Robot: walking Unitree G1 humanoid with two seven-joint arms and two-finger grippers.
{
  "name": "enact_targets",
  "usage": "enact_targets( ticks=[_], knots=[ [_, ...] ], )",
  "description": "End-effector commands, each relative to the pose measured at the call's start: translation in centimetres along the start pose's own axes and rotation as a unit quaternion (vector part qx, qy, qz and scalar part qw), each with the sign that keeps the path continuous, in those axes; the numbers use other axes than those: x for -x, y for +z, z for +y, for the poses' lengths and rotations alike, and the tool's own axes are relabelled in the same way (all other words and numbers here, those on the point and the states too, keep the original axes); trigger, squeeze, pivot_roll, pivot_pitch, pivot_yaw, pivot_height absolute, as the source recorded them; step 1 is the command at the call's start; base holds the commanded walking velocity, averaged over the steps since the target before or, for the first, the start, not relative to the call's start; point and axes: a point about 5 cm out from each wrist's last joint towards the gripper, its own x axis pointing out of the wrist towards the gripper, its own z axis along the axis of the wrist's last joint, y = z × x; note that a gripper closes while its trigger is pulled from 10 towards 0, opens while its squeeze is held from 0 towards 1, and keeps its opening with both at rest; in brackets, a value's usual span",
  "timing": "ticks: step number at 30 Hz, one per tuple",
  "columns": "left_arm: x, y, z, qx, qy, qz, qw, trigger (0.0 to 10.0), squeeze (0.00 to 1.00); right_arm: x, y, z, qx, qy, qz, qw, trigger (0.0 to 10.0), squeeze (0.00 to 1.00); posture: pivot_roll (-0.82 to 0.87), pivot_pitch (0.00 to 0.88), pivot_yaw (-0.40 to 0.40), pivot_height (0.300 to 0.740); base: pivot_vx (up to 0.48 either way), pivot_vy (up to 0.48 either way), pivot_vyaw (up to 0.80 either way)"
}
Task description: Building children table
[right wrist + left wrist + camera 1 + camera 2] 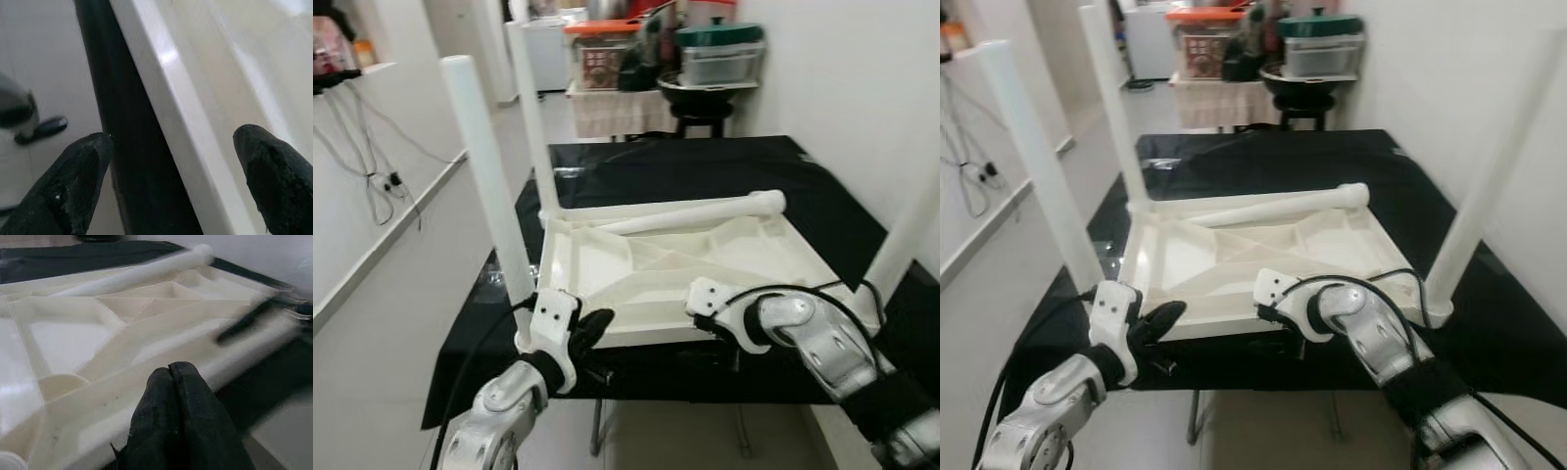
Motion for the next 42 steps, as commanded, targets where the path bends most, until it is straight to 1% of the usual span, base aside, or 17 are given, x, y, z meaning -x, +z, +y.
enact_targets(
  ticks=[1, 6, 7, 8, 9, 11, 12, 16, 17, 20, 27, 30, 31, 36, 37, 40, 42],
  knots=[
    [0.1, -0.3, -1.0, 0.0, -0.03, 0.013, 0.999, 10.0, 0.0, 0.0, -0.4, -0.6, 0.002, -0.013, 0.024, 1.0, 10.0, 0.0, -0.01, 0.015, -0.039, 0.74, 0.0, 0.0, 0.0],
    [1.0, -0.4, -1.4, -0.011, -0.023, 0.024, 0.999, 10.0, 0.0, -0.3, 0.1, -1.5, 0.011, 0.005, 0.066, 0.998, 10.0, 0.0, 0.0, 0.044, -0.05, 0.74, 0.0, 0.0, 0.0],
    [1.1, -0.4, -1.5, -0.012, -0.02, 0.025, 0.999, 10.0, 0.0, -0.4, 0.2, -1.6, 0.012, 0.009, 0.075, 0.997, 4.7, 0.0, 0.0, 0.047, -0.051, 0.74, 0.0, 0.0, 0.0],
    [1.1, -0.4, -1.5, -0.012, -0.02, 0.025, 0.999, 10.0, 0.0, -0.4, 0.2, -1.6, 0.012, 0.009, 0.075, 0.997, 4.7, 0.0, 0.0, 0.047, -0.051, 0.74, 0.0, 0.0, 0.0],
    [1.2, -0.4, -1.6, -0.014, -0.019, 0.025, 0.999, 10.0, 0.0, -0.6, 0.3, -1.9, 0.005, 0.006, 0.082, 0.997, 2.5, 0.0, 0.0, 0.054, -0.054, 0.74, 0.0, 0.0, 0.0],
    [1.2, -0.4, -1.6, -0.014, -0.019, 0.025, 0.999, 10.0, 0.0, -0.6, 0.3, -1.9, 0.005, 0.006, 0.082, 0.997, 2.5, 0.0, 0.0, 0.054, -0.054, 0.74, 0.0, 0.0, 0.0],
    [1.4, -0.3, -1.7, -0.015, -0.016, 0.024, 0.999, 10.0, 0.0, -0.8, 0.6, -2.4, -0.007, -0.006, 0.084, 0.996, 0.0, 0.0, 0.01, 0.066, -0.06, 0.74, 0.0, 0.0, 0.0],
    [1.8, -0.1, -2.2, -0.015, -0.012, 0.022, 1.0, 10.0, 0.0, -1.2, 2.2, -3.8, -0.07, -0.042, 0.051, 0.995, 0.0, 0.0, 0.02, 0.084, -0.066, 0.74, 0.0, 0.0, 0.0],
    [1.8, -0.1, -2.2, -0.015, -0.012, 0.022, 1.0, 10.0, 0.0, -1.2, 2.2, -3.8, -0.07, -0.042, 0.051, 0.995, 0.0, 0.0, 0.02, 0.084, -0.066, 0.74, 0.0, 0.0, 0.0],
    [2.1, -0.1, -2.7, -0.014, -0.015, 0.026, 0.999, 10.0, 0.0, -1.4, 4.0, -4.5, -0.115, -0.051, -0.005, 0.992, 0.0, 0.0, 0.02, 0.089, -0.067, 0.74, 0.0, 0.0, 0.0],
    [2.3, -0.1, -2.9, -0.011, -0.015, 0.029, 0.999, 10.0, 0.0, -1.6, 6.2, -5.3, -0.16, -0.086, -0.064, 0.981, 0.0, 0.0, 0.02, 0.088, -0.073, 0.74, 0.0, 0.0, 0.0],
    [2.3, -0.1, -3.0, -0.012, -0.013, 0.03, 0.999, 10.0, 0.0, -1.8, 7.5, -5.6, -0.184, -0.104, -0.09, 0.973, 0.0, 0.0, 0.03, 0.083, -0.076, 0.74, 0.0, 0.0, 0.0],
    [2.3, -0.1, -3.0, -0.012, -0.012, 0.03, 0.999, 10.0, 0.0, -2.1, 8.7, -5.6, -0.201, -0.117, -0.118, 0.965, 0.0, 0.0, 0.03, 0.082, -0.077, 0.74, 0.0, 0.0, 0.0],
    [2.4, -0.1, -3.0, -0.013, -0.01, 0.032, 0.999, 10.0, 0.0, -2.6, 11.0, -5.4, -0.221, -0.134, -0.163, 0.952, 0.0, 0.0, 0.04, 0.072, -0.074, 0.74, 0.0, 0.0, 0.0],
    [2.4, -0.1, -3.0, -0.015, -0.009, 0.033, 0.999, 10.0, 0.0, -3.1, 12.7, -4.9, -0.232, -0.138, -0.195, 0.943, 10.0, 0.0, 0.04, 0.07, -0.074, 0.74, 0.0, 0.0, 0.0],
    [2.4, -0.2, -3.0, -0.016, -0.009, 0.034, 0.999, 10.0, 0.0, -3.7, 14.4, -4.1, -0.243, -0.134, -0.221, 0.935, 10.0, 0.0, 0.04, 0.06, -0.069, 0.74, 0.0, 0.0, 0.0],
    [2.2, -0.2, -3.0, -0.02, -0.01, 0.036, 0.999, 10.0, 0.0, -4.8, 17.6, -1.9, -0.235, -0.099, -0.26, 0.931, 10.0, 0.0, 0.04, 0.054, -0.067, 0.74, 0.0, 0.0, 0.0]
  ],
)
